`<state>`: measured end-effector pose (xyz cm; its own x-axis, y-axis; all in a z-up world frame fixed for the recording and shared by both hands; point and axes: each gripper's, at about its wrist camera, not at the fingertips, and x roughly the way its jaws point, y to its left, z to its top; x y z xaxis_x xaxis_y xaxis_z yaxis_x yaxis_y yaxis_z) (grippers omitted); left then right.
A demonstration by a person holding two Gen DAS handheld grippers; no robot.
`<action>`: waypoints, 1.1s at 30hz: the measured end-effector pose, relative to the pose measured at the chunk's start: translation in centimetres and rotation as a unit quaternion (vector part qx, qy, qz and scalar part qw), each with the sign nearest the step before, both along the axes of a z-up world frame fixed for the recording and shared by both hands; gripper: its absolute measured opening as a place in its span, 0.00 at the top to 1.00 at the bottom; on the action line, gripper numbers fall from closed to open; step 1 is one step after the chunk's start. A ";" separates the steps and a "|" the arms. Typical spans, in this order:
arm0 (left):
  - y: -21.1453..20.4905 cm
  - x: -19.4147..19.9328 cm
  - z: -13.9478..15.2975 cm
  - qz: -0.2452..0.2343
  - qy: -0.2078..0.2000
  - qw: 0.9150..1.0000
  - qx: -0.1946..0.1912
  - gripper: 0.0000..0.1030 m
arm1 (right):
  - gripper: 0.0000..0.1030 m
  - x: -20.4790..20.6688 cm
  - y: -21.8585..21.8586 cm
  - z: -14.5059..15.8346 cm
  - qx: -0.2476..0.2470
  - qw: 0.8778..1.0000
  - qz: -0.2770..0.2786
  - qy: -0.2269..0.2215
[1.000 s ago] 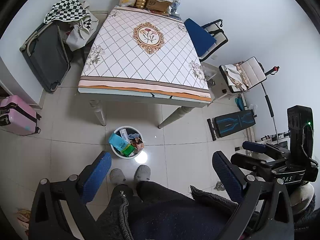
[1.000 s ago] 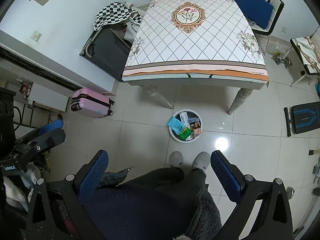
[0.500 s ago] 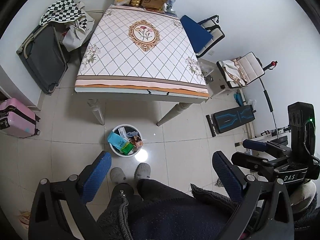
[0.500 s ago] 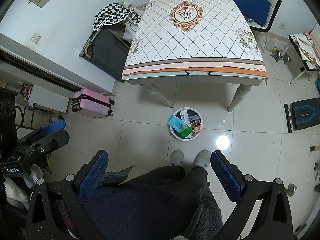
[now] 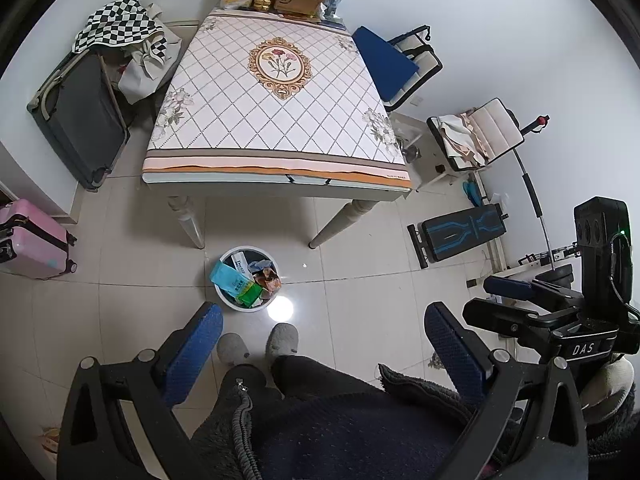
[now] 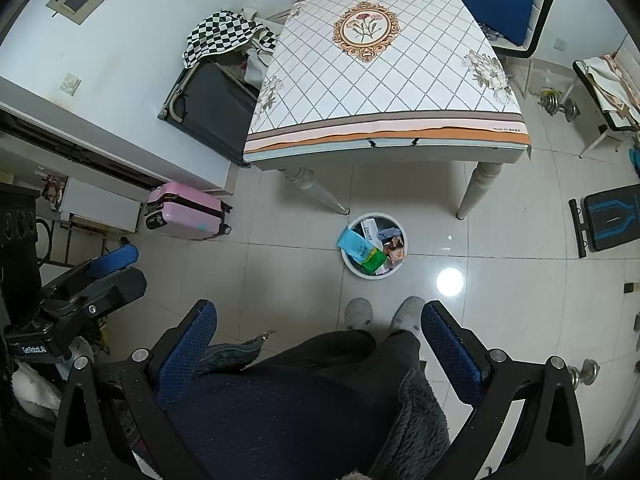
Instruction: Collect trash
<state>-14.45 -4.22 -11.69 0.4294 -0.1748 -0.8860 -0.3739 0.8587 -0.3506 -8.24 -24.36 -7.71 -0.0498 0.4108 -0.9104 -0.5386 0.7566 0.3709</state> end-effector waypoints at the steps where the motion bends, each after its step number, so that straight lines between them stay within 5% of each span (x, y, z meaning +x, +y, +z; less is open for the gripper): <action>1: 0.0 0.0 0.0 0.000 0.000 1.000 0.000 0.00 | 0.00 0.0 -0.1 0.0 0.000 1.000 0.000 0.000; 33: -0.6 -0.6 -0.1 0.001 -0.004 1.000 -0.002 0.00 | 0.00 -0.8 -0.1 0.4 0.004 1.000 -0.006 0.004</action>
